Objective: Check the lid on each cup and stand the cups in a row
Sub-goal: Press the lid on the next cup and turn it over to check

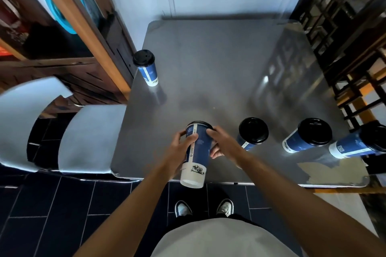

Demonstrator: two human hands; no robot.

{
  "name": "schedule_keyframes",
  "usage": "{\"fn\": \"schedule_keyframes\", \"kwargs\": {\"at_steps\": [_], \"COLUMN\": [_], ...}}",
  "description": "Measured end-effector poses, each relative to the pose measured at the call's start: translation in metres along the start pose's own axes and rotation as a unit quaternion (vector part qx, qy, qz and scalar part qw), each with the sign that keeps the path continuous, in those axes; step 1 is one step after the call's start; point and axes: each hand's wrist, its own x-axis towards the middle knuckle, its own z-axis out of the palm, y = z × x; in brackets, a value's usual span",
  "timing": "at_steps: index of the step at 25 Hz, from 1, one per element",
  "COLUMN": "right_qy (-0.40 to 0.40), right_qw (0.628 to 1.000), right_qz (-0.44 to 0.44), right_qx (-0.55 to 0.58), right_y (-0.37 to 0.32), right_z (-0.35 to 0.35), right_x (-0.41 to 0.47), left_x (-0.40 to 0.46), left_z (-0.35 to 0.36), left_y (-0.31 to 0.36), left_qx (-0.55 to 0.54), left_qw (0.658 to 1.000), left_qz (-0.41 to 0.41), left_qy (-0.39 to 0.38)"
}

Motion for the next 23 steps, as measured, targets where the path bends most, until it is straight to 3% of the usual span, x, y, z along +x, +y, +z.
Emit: {"fn": "schedule_keyframes", "kwargs": {"at_steps": [4, 11, 14, 17, 20, 23], "right_qy": [0.065, 0.062, 0.052, 0.076, 0.112, 0.072], "right_qw": [0.997, 0.996, 0.997, 0.996, 0.992, 0.985], "right_qz": [0.034, 0.057, 0.039, 0.020, -0.025, -0.079], "right_qx": [0.009, 0.009, 0.040, 0.045, -0.058, -0.135], "right_y": [0.017, 0.026, 0.023, 0.005, -0.024, -0.042], "right_z": [0.004, 0.010, 0.007, 0.003, 0.005, 0.015], "right_x": [0.006, 0.012, 0.011, 0.018, 0.021, 0.017], "left_x": [-0.001, -0.002, -0.001, 0.002, 0.004, 0.003], "left_z": [0.010, 0.009, -0.002, -0.018, -0.020, -0.016], "left_y": [-0.003, -0.002, -0.004, -0.012, -0.014, -0.011], "left_qx": [-0.032, -0.034, 0.031, 0.124, 0.182, 0.219], "left_qw": [0.999, 0.997, 0.999, 0.989, 0.971, 0.954], "left_qz": [-0.037, -0.066, -0.026, 0.071, 0.152, 0.204], "left_qy": [0.018, 0.018, -0.008, -0.025, -0.030, -0.012]}}
